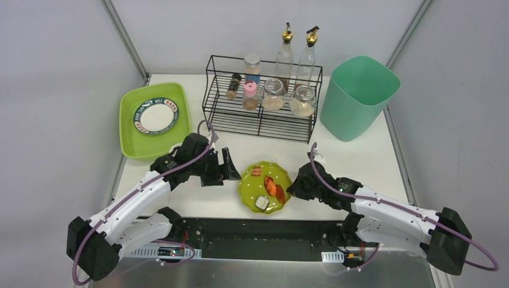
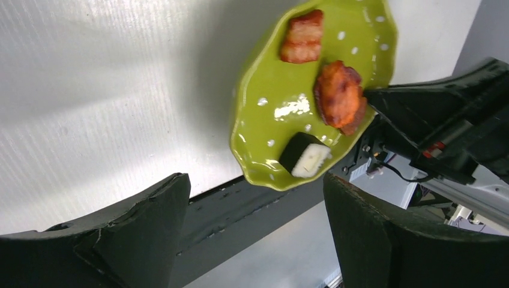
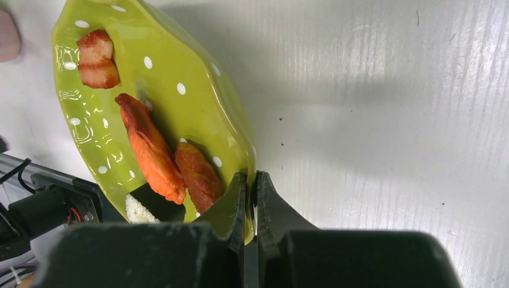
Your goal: Clear the kitchen counter
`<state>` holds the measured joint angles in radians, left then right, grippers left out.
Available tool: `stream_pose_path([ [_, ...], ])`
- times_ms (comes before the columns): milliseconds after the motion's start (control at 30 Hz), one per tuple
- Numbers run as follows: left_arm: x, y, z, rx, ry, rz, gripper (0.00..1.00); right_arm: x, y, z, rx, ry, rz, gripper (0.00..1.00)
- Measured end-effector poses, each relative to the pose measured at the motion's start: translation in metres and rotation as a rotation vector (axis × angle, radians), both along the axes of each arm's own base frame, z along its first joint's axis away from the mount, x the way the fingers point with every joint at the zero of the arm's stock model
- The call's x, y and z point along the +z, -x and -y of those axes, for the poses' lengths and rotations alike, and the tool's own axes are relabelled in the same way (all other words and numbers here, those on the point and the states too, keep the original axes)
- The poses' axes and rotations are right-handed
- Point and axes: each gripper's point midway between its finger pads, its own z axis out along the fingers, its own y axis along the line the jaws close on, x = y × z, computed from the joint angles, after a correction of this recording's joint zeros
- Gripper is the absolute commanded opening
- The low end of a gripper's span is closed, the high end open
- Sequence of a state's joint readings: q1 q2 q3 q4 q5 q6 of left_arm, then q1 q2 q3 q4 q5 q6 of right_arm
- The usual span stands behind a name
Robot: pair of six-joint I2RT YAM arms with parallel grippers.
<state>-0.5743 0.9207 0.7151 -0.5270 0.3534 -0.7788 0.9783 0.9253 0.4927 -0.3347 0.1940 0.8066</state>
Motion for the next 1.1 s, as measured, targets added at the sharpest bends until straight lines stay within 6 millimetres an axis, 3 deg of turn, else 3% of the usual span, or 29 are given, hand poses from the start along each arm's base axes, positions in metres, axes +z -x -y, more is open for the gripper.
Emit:
stream_pose_path([
  [200, -0.023, -0.001, 0.006, 0.014, -0.017, -0.051, 0.83, 0.007, 0.004, 0.002, 0.008, -0.022, 0.002, 0.00],
  [533, -0.017, -0.006, 0.030, -0.005, 0.103, -0.037, 0.79, 0.010, 0.014, 0.001, 0.042, -0.028, -0.040, 0.00],
  [867, -0.024, 0.004, 0.032, -0.016, 0.139, -0.056, 0.78, 0.060, 0.007, -0.016, 0.081, -0.092, 0.012, 0.00],
  [1100, -0.008, 0.005, 0.035, -0.011, 0.202, -0.027, 0.72, 0.069, 0.007, -0.019, 0.091, -0.107, 0.017, 0.00],
])
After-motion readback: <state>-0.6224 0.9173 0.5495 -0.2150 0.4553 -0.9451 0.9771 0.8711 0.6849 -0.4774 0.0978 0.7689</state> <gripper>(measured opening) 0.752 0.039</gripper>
